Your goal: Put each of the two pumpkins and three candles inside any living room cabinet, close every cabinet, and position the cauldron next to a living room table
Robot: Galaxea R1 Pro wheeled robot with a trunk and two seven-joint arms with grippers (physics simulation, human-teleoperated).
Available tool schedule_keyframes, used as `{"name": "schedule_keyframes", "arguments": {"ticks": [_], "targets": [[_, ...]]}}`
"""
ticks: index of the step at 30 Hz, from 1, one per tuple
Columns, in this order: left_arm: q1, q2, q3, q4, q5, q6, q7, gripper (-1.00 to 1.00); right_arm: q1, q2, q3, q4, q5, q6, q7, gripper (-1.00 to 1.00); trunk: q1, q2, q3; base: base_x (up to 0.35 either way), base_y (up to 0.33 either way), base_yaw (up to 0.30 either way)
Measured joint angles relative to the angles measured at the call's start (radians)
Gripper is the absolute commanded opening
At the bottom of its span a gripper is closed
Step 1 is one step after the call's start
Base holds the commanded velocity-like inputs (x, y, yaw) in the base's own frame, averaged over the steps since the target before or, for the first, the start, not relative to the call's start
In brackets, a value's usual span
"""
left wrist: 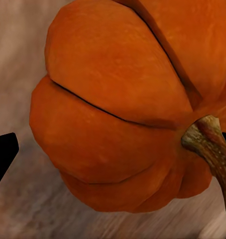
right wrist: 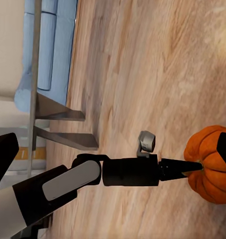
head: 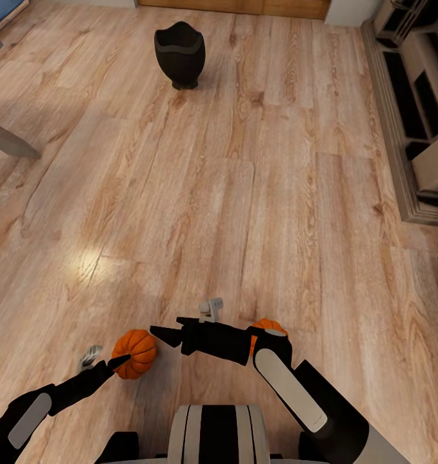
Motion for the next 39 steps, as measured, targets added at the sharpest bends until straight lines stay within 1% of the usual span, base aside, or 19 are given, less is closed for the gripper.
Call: {"name": "schedule_keyframes", "arguments": {"ticks": [14,16,18,29,32,39], "targets": [[0.0,0.0,-0.006,0.001,-0.015,-0.006,-0.008,1.0,-0.001,0.0,0.0,0.0,0.0,0.001,0.0,1.0,0.0,0.0,0.0,0.0,0.0,0.0],[0.0,0.0,-0.005,0.0,0.0,0.0,-0.017,1.0,0.0,0.0,0.0,0.0,0.0,0.0,0.0,1.0,0.001,0.0,-0.008,0.0,0.0,0.0],[0.0,0.001,-0.003,0.0,0.001,-0.001,-0.032,1.0,-0.001,0.0,0.0,0.0,0.0,0.0,0.0,1.0,0.002,-0.001,-0.015,0.0,0.0,0.0],[0.0,0.0,-0.005,-0.001,-0.003,-0.001,-0.033,1.0,0.0,0.0,0.001,0.0,0.0,0.001,0.0,1.0,0.002,-0.001,-0.015,0.0,0.0,0.0],[0.0,0.0,-0.003,-0.001,-0.001,-0.002,-0.061,1.0,-0.001,0.0,0.001,0.0,0.0,0.0,0.0,1.0,0.003,-0.002,-0.027,0.0,0.0,0.0],[0.0,0.0,-0.002,-0.002,-0.002,-0.002,-0.061,1.0,0.0,0.0,0.0,0.0,0.0,0.0,0.0,1.0,0.003,-0.002,-0.027,0.0,0.0,0.0]]}}
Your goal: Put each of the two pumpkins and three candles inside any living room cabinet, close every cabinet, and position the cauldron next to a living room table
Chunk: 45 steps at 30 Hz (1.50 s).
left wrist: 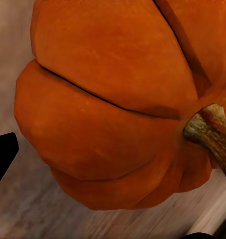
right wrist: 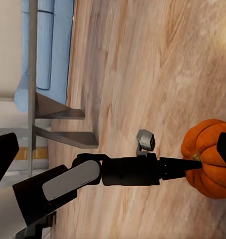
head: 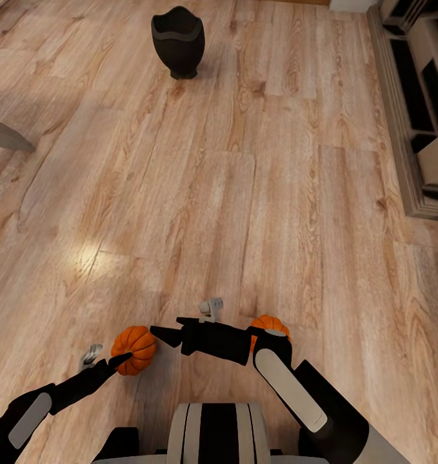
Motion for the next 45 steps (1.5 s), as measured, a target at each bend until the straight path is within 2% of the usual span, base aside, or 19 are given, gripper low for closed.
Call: {"name": "schedule_keyframes", "arguments": {"ticks": [1,2,9,34,42,45], "targets": [[0.0,0.0,0.0,0.0,0.0,0.0,0.0,1.0,0.0,0.0,0.0,0.0,0.0,0.0,0.0,1.0,0.0,0.0,0.0,0.0,0.0,0.0],[0.0,0.0,0.0,0.0,0.0,0.0,0.0,-1.0,0.0,0.0,0.0,0.0,0.0,0.0,0.0,1.0,0.0,0.0,0.0,0.0,0.0,0.0],[0.0,0.001,0.0,-0.001,-0.002,0.0,-0.022,-1.0,0.0,0.0,0.001,0.0,0.0,0.001,0.0,1.0,0.0,0.0,0.0,0.0,0.0,0.0],[0.0,0.002,0.001,-0.003,-0.008,-0.001,-0.022,-1.0,-0.001,0.0,0.0,0.0,0.0,0.001,0.0,1.0,0.0,0.0,0.0,0.0,0.0,0.0],[0.001,0.002,-0.001,-0.007,-0.016,-0.002,0.048,-1.0,0.0,0.0,-0.001,0.0,0.0,0.001,0.0,1.0,-0.004,0.002,0.031,0.0,0.0,0.0],[0.001,0.008,0.005,-0.01,-0.017,-0.008,0.045,-1.0,0.0,0.0,-0.003,0.0,-0.001,0.0,0.0,1.0,-0.005,0.003,0.042,0.0,0.0,0.0]]}}
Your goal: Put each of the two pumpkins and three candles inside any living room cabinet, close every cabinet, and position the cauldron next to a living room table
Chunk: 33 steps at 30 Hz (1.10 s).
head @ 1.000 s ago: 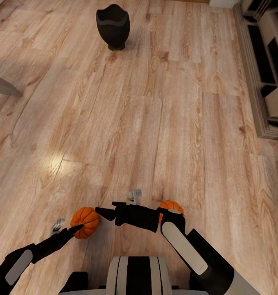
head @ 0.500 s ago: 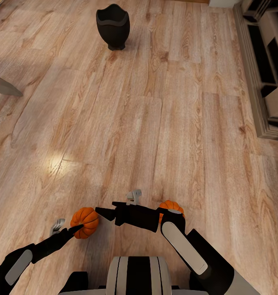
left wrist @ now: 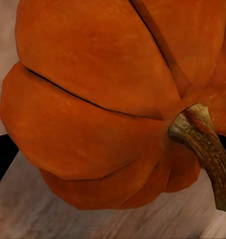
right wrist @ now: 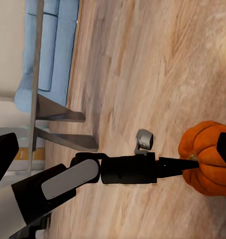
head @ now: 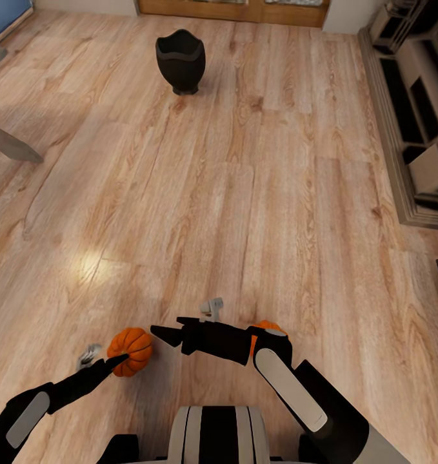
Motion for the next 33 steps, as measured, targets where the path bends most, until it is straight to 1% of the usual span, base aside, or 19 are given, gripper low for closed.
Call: {"name": "schedule_keyframes", "arguments": {"ticks": [2,7,9,12,14,15,16,18,20,22,26,27,28,31,33], "targets": [[0.001,0.003,0.002,-0.014,0.003,0.001,-0.001,-1.0,0.0,0.0,0.0,0.0,0.0,-0.001,0.002,1.0,-0.001,0.0,0.008,0.0,0.0,0.0],[0.006,0.01,0.003,-0.057,0.01,0.002,-0.001,-1.0,0.001,0.0,-0.005,0.002,-0.001,-0.008,0.052,1.0,-0.003,0.002,0.027,0.0,0.0,0.0],[0.006,0.013,0.003,-0.068,0.011,0.005,-0.001,-1.0,0.0,0.0,-0.015,0.002,-0.008,-0.01,0.058,1.0,-0.004,0.002,0.035,0.0,0.0,0.0],[0.008,0.021,0.005,-0.107,0.017,0.014,-0.001,-1.0,0.0,0.001,-0.023,0.003,-0.018,-0.01,0.059,1.0,-0.005,0.003,0.046,0.0,0.0,0.0],[0.009,0.031,0.005,-0.157,0.032,0.03,-0.001,-1.0,0.0,0.0,-0.032,0.005,-0.037,-0.012,0.06,1.0,-0.006,0.003,0.054,0.0,0.0,0.0],[0.011,0.039,0.008,-0.181,0.033,0.045,-0.001,-1.0,0.0,0.001,-0.044,0.006,-0.057,-0.014,0.06,1.0,-0.007,0.003,0.058,0.0,0.0,0.0],[0.012,0.049,0.018,-0.2,0.046,0.071,0.001,-1.0,0.0,0.001,-0.058,0.005,-0.073,-0.015,0.061,1.0,-0.007,0.004,0.062,0.0,0.0,0.0],[0.013,0.059,0.043,-0.215,0.052,0.109,0.003,-1.0,0.0,0.001,-0.074,0.005,-0.085,-0.015,0.062,1.0,-0.008,0.004,0.07,0.0,0.0,0.0],[0.013,0.063,0.067,-0.221,0.058,0.14,0.003,-1.0,0.0,0.0,-0.087,0.006,-0.09,-0.015,0.063,1.0,-0.009,0.005,0.077,0.0,0.0,0.0],[0.014,0.065,0.082,-0.223,0.058,0.155,0.003,-1.0,0.0,0.0,-0.096,0.006,-0.092,-0.015,0.064,1.0,-0.01,0.005,0.085,0.0,0.0,0.0],[0.014,0.067,0.093,-0.219,0.058,0.164,0.003,-1.0,0.0,0.0,-0.103,0.006,-0.093,-0.013,0.077,1.0,-0.012,0.006,0.101,0.0,0.0,0.0],[0.014,0.072,0.109,-0.215,0.053,0.162,0.003,-1.0,0.0,-0.001,-0.104,0.006,-0.094,-0.012,0.087,1.0,-0.012,0.006,0.104,0.0,0.0,0.0],[0.014,0.073,0.111,-0.215,0.062,0.166,0.003,-1.0,0.0,-0.001,-0.105,0.006,-0.094,-0.012,0.088,1.0,-0.013,0.007,0.108,0.0,0.0,0.0],[0.014,0.075,0.118,-0.215,0.059,0.17,0.003,-1.0,0.0,-0.001,-0.105,0.006,-0.104,-0.012,0.09,1.0,-0.014,0.007,0.12,0.0,0.0,0.0],[0.015,0.075,0.119,-0.218,0.06,0.185,0.003,-1.0,0.0,-0.001,-0.105,0.007,-0.111,-0.012,0.09,1.0,-0.015,0.008,0.128,0.0,0.0,0.0]]}}
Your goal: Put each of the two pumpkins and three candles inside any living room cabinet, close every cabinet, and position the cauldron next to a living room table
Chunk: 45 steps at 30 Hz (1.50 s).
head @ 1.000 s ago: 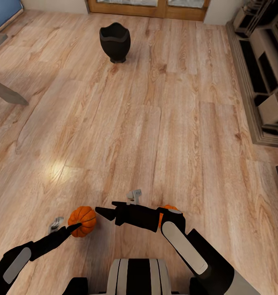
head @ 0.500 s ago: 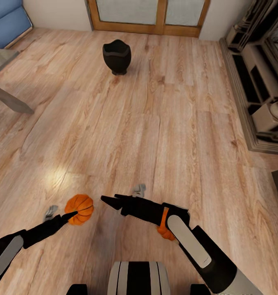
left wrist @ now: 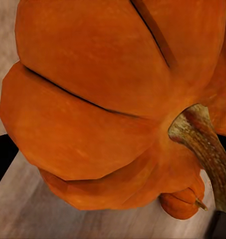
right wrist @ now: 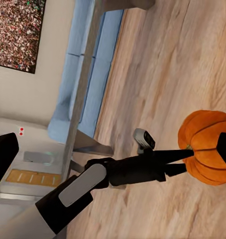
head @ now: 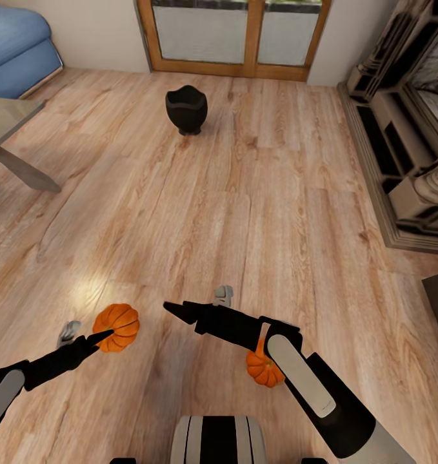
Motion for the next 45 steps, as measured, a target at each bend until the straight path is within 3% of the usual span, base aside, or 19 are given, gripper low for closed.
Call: {"name": "schedule_keyframes", "arguments": {"ticks": [5,8,10,13,19,34,36,38,42,45], "targets": [[0.001,0.001,0.003,-0.015,0.004,0.027,0.0,-1.0,0.0,-0.006,0.0,0.001,-0.004,-0.001,0.0,1.0,-0.002,0.001,0.019,0.0,0.0,0.0],[0.015,0.0,0.004,-0.067,0.006,0.059,0.0,-1.0,0.0,-0.014,0.0,0.0,-0.005,-0.001,0.0,1.0,-0.004,0.002,0.031,0.0,0.0,0.0],[0.047,0.0,0.034,-0.144,0.008,0.104,0.0,-1.0,0.0,-0.032,0.0,-0.001,-0.006,-0.002,0.0,1.0,-0.005,0.002,0.039,0.0,0.0,0.0],[0.082,-0.003,0.118,-0.225,0.0,0.174,0.004,-1.0,0.001,-0.042,0.0,0.0,-0.006,-0.003,0.0,1.0,-0.006,0.003,0.05,0.0,0.0,0.0],[0.106,-0.004,0.174,-0.272,0.002,0.226,0.005,-1.0,0.001,-0.046,0.0,0.0,-0.016,-0.004,-0.001,1.0,-0.009,0.004,0.074,0.0,0.0,0.0],[0.11,-0.004,0.179,-0.275,0.005,0.228,0.004,-1.0,0.0,-0.048,-0.003,0.006,-0.017,-0.001,-0.008,1.0,-0.015,0.008,0.132,0.0,0.0,0.0],[0.11,-0.004,0.179,-0.275,0.005,0.228,0.004,-1.0,0.0,-0.056,-0.019,0.01,-0.017,0.0,-0.015,1.0,-0.016,0.008,0.139,0.0,0.0,0.0],[0.11,-0.004,0.179,-0.275,0.006,0.229,0.004,-1.0,0.004,-0.067,-0.07,0.025,-0.017,0.002,-0.045,1.0,-0.017,0.009,0.147,0.0,0.0,0.0],[0.11,-0.004,0.179,-0.275,0.006,0.23,0.004,-1.0,0.024,-0.074,-0.206,0.074,-0.023,0.006,-0.172,1.0,-0.019,0.01,0.162,0.0,0.0,0.0],[0.11,-0.004,0.179,-0.275,0.003,0.229,0.004,-1.0,0.051,-0.075,-0.325,0.127,-0.056,0.009,-0.22,1.0,-0.019,0.01,0.166,0.0,0.0,0.0]]}}
